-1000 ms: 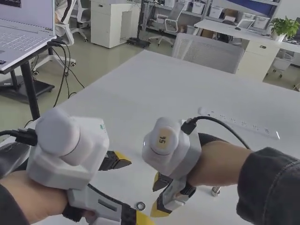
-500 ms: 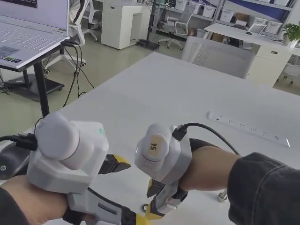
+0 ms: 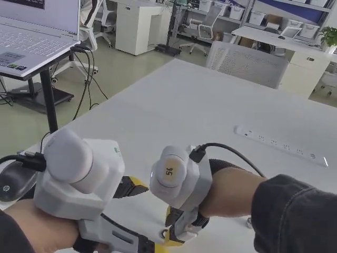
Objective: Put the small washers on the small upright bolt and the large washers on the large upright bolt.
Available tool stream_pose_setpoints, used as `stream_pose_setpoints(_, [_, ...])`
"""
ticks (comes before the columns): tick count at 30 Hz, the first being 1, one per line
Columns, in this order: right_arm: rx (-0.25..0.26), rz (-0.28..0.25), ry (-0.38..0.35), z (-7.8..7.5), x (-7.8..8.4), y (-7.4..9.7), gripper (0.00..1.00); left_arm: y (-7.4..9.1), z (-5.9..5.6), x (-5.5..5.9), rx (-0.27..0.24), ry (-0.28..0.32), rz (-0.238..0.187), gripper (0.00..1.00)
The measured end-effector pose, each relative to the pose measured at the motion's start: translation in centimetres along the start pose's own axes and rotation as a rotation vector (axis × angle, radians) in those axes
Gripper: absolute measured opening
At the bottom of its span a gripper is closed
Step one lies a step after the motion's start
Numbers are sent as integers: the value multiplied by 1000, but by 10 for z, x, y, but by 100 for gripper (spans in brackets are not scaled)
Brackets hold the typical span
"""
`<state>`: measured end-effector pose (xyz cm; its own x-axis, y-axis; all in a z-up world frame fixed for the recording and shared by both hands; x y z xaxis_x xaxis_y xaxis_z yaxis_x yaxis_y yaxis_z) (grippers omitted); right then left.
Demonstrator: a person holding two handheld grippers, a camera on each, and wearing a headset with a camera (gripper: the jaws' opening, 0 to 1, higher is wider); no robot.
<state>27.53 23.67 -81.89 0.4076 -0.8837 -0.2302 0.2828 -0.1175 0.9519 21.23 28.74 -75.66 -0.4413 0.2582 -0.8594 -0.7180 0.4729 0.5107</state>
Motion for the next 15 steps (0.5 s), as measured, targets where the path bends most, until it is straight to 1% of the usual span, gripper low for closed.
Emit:
stream_pose_setpoints(7, [7, 13, 31, 4, -1, -2, 20, 0, -2, 1, 2, -1, 1, 82])
stream_pose_setpoints(13, [5, 20, 39, 1, -1, -1, 19, 0, -2, 1, 2, 0, 1, 82])
stream_pose_setpoints(15, [9, 18, 39, 0, -1, 0, 16, 0, -1, 1, 1, 0, 1, 82])
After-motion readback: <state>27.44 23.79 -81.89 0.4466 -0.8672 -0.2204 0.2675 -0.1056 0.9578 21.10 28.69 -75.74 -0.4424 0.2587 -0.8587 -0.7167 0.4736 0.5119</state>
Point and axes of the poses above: the centre of the closed fingertips' face, and the gripper's own axes: y roughly backward along the fingers, z roughly to its left, x roughly out of its underside, the point moved 6 cm from there along y, roughly backward along the fingers, and after that the axes turned 12 degrees about -x, right-handed, at the moved point
